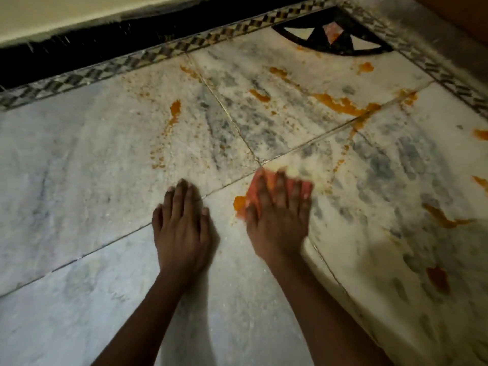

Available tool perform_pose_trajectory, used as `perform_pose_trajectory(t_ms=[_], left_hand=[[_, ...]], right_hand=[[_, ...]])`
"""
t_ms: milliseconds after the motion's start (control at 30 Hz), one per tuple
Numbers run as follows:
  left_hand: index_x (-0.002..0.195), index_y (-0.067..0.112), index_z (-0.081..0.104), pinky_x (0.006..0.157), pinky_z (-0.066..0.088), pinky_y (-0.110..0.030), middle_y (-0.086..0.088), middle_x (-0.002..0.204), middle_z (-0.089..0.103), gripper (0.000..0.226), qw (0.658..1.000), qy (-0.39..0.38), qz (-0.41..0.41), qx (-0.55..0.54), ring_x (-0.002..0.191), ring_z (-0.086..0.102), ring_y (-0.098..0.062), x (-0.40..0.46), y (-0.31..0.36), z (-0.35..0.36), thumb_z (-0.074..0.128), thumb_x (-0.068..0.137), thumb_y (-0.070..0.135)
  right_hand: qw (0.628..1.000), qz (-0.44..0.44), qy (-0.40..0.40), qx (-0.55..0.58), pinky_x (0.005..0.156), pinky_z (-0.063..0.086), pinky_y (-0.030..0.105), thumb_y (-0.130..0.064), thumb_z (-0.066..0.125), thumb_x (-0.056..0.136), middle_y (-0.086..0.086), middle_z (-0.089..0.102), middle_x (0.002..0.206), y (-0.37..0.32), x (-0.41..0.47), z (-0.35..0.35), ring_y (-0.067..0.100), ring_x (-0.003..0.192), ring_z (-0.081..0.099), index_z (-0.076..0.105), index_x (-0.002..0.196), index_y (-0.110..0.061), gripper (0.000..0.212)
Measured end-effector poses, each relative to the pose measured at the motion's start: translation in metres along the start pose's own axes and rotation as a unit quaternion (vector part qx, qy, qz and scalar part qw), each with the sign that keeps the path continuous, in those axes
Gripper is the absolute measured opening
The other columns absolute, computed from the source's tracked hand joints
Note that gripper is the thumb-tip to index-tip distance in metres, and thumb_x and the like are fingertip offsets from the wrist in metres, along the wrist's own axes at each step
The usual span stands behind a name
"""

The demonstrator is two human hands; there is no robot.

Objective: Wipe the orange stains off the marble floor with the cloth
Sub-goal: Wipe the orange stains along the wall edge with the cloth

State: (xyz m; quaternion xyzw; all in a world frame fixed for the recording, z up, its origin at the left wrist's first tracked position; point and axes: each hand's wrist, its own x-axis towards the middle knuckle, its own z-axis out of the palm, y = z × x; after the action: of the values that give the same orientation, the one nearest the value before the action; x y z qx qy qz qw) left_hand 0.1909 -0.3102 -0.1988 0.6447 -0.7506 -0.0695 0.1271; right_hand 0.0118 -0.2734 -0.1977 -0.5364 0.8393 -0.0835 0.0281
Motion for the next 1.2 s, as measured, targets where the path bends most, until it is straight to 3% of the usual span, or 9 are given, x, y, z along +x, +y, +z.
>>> perform_pose_trajectory(t_ms=[100, 300, 533, 633, 733, 833, 967, 1067, 1200], left_hand=[[0.164, 0.02, 0.034, 0.128, 0.022, -0.049, 0.0, 0.174, 0.025, 0.064, 1.0, -0.002, 0.003, -0.018, 0.161, 0.022, -0.023, -0.001, -0.005, -0.001, 0.025, 0.107, 0.046], [0.162, 0.021, 0.04, 0.126, 0.025, -0.049, 0.001, 0.172, 0.031, 0.061, 0.999, 0.021, 0.014, -0.042, 0.16, 0.026, -0.021, -0.002, -0.01, 0.005, 0.033, 0.104, 0.04], [0.16, 0.019, 0.043, 0.125, 0.026, -0.05, -0.002, 0.171, 0.034, 0.065, 0.999, 0.01, 0.009, -0.039, 0.159, 0.03, -0.024, -0.002, -0.006, -0.001, 0.032, 0.099, 0.04], [0.162, 0.02, 0.04, 0.126, 0.024, -0.049, 0.0, 0.172, 0.031, 0.065, 0.999, 0.009, 0.014, -0.042, 0.159, 0.027, -0.023, -0.002, -0.008, 0.001, 0.031, 0.101, 0.041], [0.162, 0.021, 0.04, 0.127, 0.023, -0.047, 0.002, 0.172, 0.031, 0.063, 0.999, 0.014, 0.007, -0.049, 0.16, 0.025, -0.02, -0.002, -0.008, 0.004, 0.036, 0.101, 0.038], [0.16, 0.022, 0.044, 0.126, 0.026, -0.048, 0.003, 0.171, 0.034, 0.061, 0.998, 0.02, -0.002, -0.065, 0.159, 0.027, -0.019, 0.001, -0.011, 0.005, 0.04, 0.1, 0.036], [0.155, 0.023, 0.052, 0.124, 0.031, -0.05, 0.005, 0.168, 0.038, 0.065, 0.994, 0.026, -0.009, -0.104, 0.158, 0.03, -0.016, 0.002, -0.014, 0.0, 0.036, 0.094, 0.037], [0.156, 0.023, 0.051, 0.124, 0.031, -0.049, 0.004, 0.168, 0.038, 0.062, 0.995, 0.025, 0.0, -0.101, 0.158, 0.03, -0.016, 0.001, -0.014, 0.0, 0.035, 0.097, 0.037], [0.158, 0.021, 0.047, 0.126, 0.026, -0.046, 0.002, 0.17, 0.036, 0.064, 0.997, 0.013, 0.004, -0.072, 0.159, 0.029, -0.018, -0.003, -0.012, 0.003, 0.036, 0.096, 0.036]], right_hand=[[0.995, -0.095, -0.037, -0.009, 0.127, 0.02, 0.059, -0.063, 0.031, 0.104, 0.003, 0.018, 0.178, 0.038, -0.062, -0.015, 0.037, 0.163, 0.016, 0.019, 0.167, -0.042, 0.067], [0.989, 0.133, -0.065, 0.014, 0.128, 0.001, 0.064, -0.071, 0.015, 0.097, 0.007, 0.0, 0.179, 0.029, 0.033, 0.0, 0.041, 0.164, -0.005, 0.005, 0.167, -0.045, 0.075], [0.986, -0.157, -0.062, 0.009, 0.129, 0.017, 0.06, -0.063, 0.032, 0.104, -0.001, 0.014, 0.178, 0.019, -0.058, -0.013, 0.036, 0.164, 0.009, 0.02, 0.165, -0.049, 0.064], [0.998, -0.035, -0.047, -0.01, 0.124, 0.024, 0.06, -0.067, 0.031, 0.099, -0.001, 0.016, 0.178, 0.049, -0.054, -0.01, 0.038, 0.163, 0.014, 0.02, 0.164, -0.051, 0.068], [0.993, 0.094, -0.064, 0.011, 0.129, 0.006, 0.064, -0.068, 0.017, 0.098, 0.002, 0.0, 0.179, 0.017, 0.009, -0.003, 0.04, 0.164, -0.002, 0.009, 0.166, -0.05, 0.07], [0.993, -0.029, -0.112, 0.031, 0.129, -0.005, 0.063, -0.061, 0.021, 0.104, 0.003, -0.006, 0.179, -0.03, 0.037, 0.003, 0.04, 0.163, -0.009, 0.009, 0.167, -0.048, 0.065], [0.976, -0.209, -0.065, 0.01, 0.129, 0.017, 0.06, -0.06, 0.029, 0.107, -0.001, 0.013, 0.178, -0.014, -0.037, 0.001, 0.035, 0.164, 0.01, 0.018, 0.166, -0.048, 0.062], [0.989, -0.138, -0.059, -0.002, 0.126, 0.023, 0.06, -0.062, 0.034, 0.102, -0.002, 0.019, 0.177, 0.03, -0.054, -0.007, 0.037, 0.163, 0.018, 0.023, 0.165, -0.047, 0.066], [0.995, 0.023, -0.095, -0.002, 0.129, -0.001, 0.061, -0.064, 0.02, 0.102, 0.003, -0.005, 0.179, 0.01, -0.001, -0.005, 0.041, 0.163, -0.007, 0.003, 0.167, -0.047, 0.069]])
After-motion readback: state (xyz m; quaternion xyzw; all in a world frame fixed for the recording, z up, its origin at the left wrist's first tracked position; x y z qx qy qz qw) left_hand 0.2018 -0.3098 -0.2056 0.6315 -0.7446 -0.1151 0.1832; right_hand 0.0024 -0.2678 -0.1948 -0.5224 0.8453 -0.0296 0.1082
